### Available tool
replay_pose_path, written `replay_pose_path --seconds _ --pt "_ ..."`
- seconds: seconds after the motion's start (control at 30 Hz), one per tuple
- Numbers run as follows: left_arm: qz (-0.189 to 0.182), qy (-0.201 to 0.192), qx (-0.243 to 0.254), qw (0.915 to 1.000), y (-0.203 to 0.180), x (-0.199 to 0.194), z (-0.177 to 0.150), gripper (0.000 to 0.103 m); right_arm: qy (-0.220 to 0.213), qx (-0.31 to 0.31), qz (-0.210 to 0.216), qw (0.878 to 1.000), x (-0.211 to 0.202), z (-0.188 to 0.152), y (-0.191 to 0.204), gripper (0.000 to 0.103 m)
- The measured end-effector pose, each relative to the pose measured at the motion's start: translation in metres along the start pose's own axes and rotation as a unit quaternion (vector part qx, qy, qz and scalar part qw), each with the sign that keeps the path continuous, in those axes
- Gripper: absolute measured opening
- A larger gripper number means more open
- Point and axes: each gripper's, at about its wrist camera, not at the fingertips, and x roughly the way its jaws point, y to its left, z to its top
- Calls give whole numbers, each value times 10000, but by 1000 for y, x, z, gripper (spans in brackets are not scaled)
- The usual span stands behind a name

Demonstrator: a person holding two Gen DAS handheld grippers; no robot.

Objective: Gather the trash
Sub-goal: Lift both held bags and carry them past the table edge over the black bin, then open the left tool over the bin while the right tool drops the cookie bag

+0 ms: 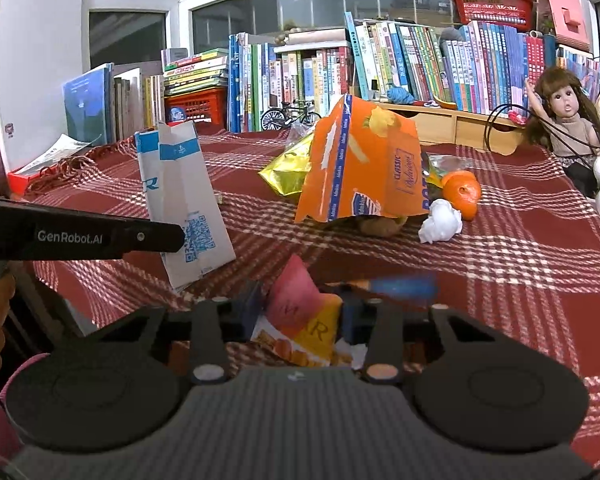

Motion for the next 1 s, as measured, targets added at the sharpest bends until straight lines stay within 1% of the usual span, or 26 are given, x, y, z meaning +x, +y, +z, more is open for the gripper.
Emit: replay_pose_path --seconds 0.07,0.13,0.17,0.27,0.4,0.5,0.63,0.7,0.8,0.87,0.93,1.0 --pt "8 10 -22 10000 0 0 0 8 26 -37 -13 10000 1 -1 1 42" --pt "-20 28 -56 10000 1 -3 0 8 20 -44 -11 10000 0 -1 2 37" --pt "-51 37 -60 10000 1 -5 0 8 4 -40 7 10000 -1 -1 2 34" --pt "-163 85 12 9998 1 -16 -4 8 17 -60 127 9999 -5 -1 4 29" --pt "-234 192 188 9994 0 -33 -17 8 165 -130 282 9994 -13 -12 11 29" --pt "-287 367 318 9984 0 -44 -29 8 362 -99 422 9984 -19 -24 14 29" --pt "-459 845 518 9940 2 -49 -47 8 731 -55 597 9955 -19 -46 19 29" --pt "-466 1123 568 9910 2 -45 -59 8 945 40 700 9931 -15 -57 20 29" --pt "-483 1637 564 9837 6 -32 -77 8 1254 104 777 9890 -3 -72 21 29" --pt "-494 1990 544 9772 9 -19 -90 8 1440 176 829 9859 6 -82 21 30" --pt "-462 2264 503 9716 12 -6 -105 8 1576 241 846 9836 13 -90 21 30" --pt "-376 2458 448 9676 13 5 -116 8 1671 292 853 9818 20 -96 20 32"
